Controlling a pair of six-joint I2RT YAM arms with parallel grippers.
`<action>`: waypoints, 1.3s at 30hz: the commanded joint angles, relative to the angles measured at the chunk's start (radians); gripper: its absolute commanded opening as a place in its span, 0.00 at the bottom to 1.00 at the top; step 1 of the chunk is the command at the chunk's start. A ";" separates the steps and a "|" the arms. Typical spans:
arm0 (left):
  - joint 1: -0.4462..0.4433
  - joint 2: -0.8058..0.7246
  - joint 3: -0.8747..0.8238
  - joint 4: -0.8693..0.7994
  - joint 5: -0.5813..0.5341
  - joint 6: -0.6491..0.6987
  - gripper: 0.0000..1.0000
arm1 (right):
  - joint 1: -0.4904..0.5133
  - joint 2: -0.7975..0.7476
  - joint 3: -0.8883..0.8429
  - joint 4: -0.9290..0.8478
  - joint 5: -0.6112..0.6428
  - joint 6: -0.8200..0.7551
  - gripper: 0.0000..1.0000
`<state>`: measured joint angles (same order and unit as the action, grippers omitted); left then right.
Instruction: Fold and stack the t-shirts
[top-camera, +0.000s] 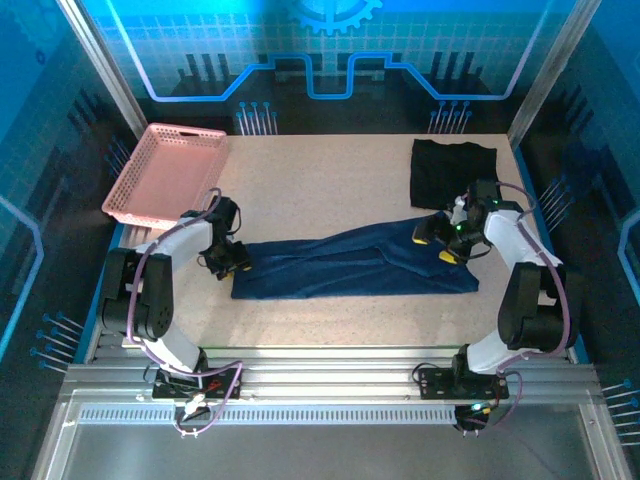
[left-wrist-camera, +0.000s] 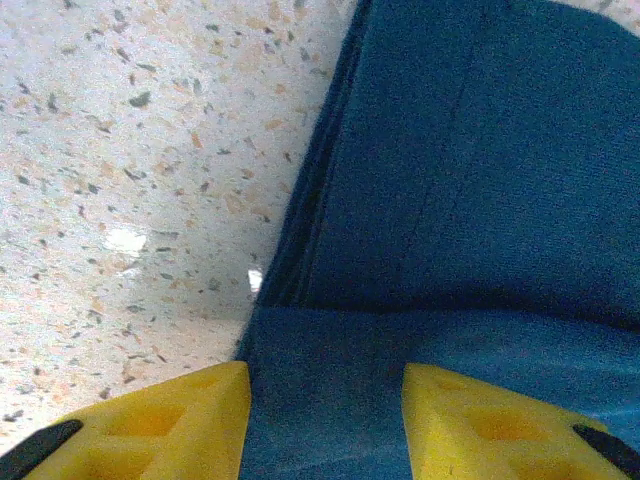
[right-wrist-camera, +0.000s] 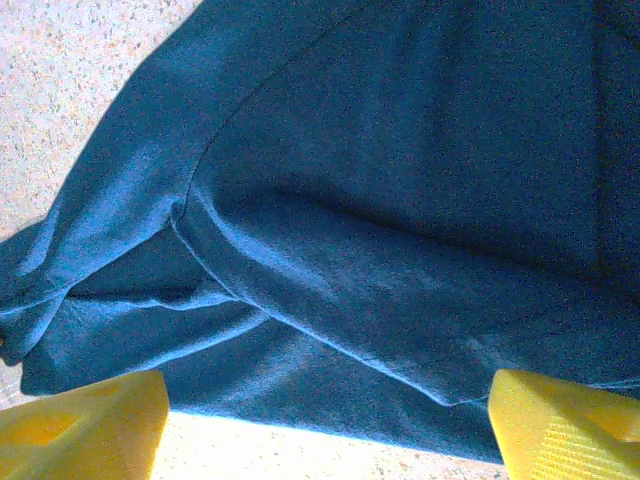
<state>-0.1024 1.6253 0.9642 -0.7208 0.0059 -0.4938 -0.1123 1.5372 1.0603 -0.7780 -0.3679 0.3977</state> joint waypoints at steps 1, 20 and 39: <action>-0.005 0.004 0.015 -0.006 -0.040 0.025 0.44 | -0.021 -0.031 -0.017 -0.027 -0.007 -0.017 0.84; -0.016 0.009 0.085 0.030 -0.037 0.055 0.19 | -0.040 -0.052 -0.044 -0.038 0.020 -0.030 0.83; -0.016 0.076 0.104 0.047 -0.041 0.086 0.28 | -0.061 -0.020 -0.050 -0.041 0.006 -0.055 0.82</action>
<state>-0.1143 1.6806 1.0306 -0.6704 -0.0231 -0.4339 -0.1547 1.5059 1.0180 -0.7940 -0.3492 0.3614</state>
